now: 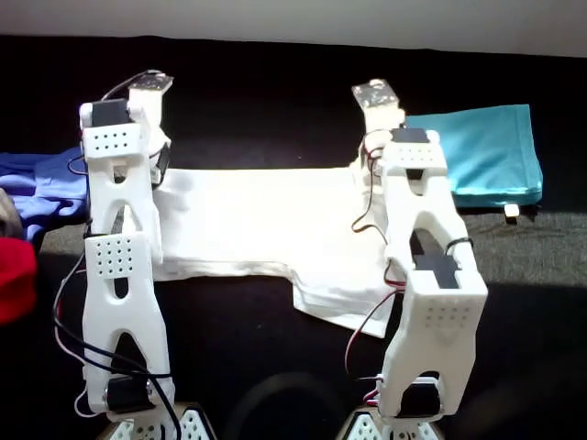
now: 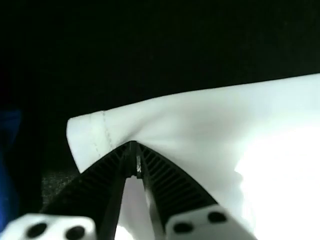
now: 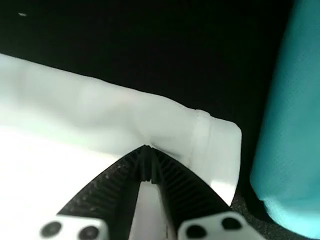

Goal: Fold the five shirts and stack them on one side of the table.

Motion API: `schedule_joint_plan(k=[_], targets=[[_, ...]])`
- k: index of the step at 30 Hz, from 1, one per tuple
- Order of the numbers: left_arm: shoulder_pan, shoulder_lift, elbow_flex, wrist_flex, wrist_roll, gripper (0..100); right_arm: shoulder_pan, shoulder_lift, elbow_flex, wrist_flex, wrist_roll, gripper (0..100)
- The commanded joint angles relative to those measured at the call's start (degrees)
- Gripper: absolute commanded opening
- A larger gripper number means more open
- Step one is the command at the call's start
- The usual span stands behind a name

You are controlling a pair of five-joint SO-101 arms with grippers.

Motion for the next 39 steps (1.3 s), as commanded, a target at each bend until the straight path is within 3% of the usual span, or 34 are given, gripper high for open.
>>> schedule_joint_plan(k=[1, 11, 21, 25, 32, 39], targets=[[-0.7, -10.9, 2.3, 0.7, -0.4, 1, -1.5, -9.7, -2.3, 2.2, -2.2, 0.6], [-0.6, -42.3, 51.1, -0.4, -0.7, 1, -6.8, -18.8, -2.3, 20.3, -2.0, 0.6], [0.3, -58.7, 94.1, -30.8, -0.6, 1, -14.4, -20.0, 1.3, 30.4, -2.0, 0.8], [-0.6, -60.4, 102.7, -35.7, -0.6, 1, -17.1, -26.4, 14.7, 22.5, -2.0, 0.8], [-3.5, -60.6, 108.6, -35.5, -0.6, 1, -17.9, -38.4, 46.3, 4.2, -2.0, 0.8], [-6.0, -60.7, 108.6, -33.8, -2.8, 1, -21.1, -42.0, 57.2, 1.3, -1.9, 0.8]])
